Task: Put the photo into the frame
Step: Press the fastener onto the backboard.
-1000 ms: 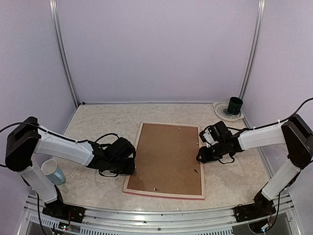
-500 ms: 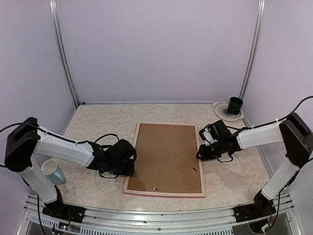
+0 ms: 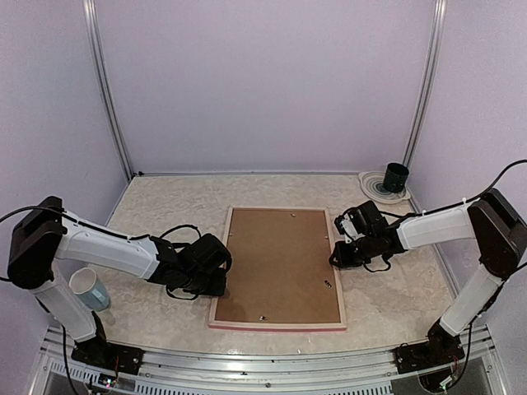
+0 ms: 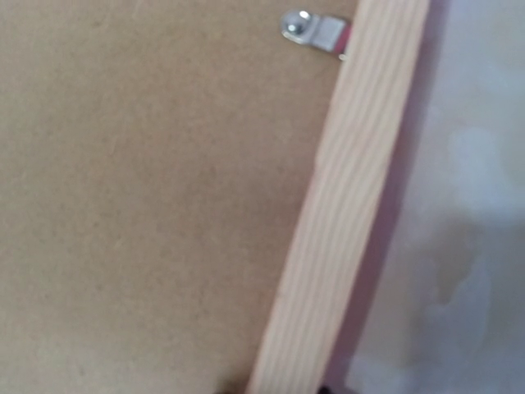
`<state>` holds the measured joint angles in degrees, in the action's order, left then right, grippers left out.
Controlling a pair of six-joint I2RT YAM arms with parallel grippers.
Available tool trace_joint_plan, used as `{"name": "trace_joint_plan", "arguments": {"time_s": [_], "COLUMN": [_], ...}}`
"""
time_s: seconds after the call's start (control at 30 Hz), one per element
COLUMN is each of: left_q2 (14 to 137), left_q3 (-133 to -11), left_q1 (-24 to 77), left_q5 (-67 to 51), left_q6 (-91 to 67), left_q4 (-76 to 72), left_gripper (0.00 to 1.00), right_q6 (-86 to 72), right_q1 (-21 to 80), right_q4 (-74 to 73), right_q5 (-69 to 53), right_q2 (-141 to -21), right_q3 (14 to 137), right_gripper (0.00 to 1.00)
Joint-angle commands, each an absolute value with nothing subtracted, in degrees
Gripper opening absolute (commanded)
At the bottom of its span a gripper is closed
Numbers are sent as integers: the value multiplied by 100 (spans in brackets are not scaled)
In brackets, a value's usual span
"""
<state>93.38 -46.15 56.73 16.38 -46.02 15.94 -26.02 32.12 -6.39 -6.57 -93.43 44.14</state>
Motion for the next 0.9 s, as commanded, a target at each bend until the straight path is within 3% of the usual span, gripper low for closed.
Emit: {"name": "trace_joint_plan", "arguments": {"time_s": [0.0, 0.23, 0.6, 0.87], "left_q2": [9303, 9589, 10001, 9793], "left_q3": [-4695, -4764, -4454, -4246], "left_q1": [5711, 5719, 5858, 5856], "left_q5": [1793, 2454, 2760, 3068], "left_q6": [-4501, -4736, -5568, -5895], "left_q4": [1925, 2147, 1516, 1569], "left_gripper": [30, 24, 24, 12], "right_q6": [-2333, -2323, -2217, -2201], "right_q1": [3234, 3238, 3260, 3272], "right_q4": [-910, -847, -846, -818], "right_q5": [-552, -621, -667, -642], "right_q2": [-9568, -9587, -9560, -9578], "right_q3": [4360, 4338, 4297, 4236], "right_gripper": [14, 13, 10, 9]}}
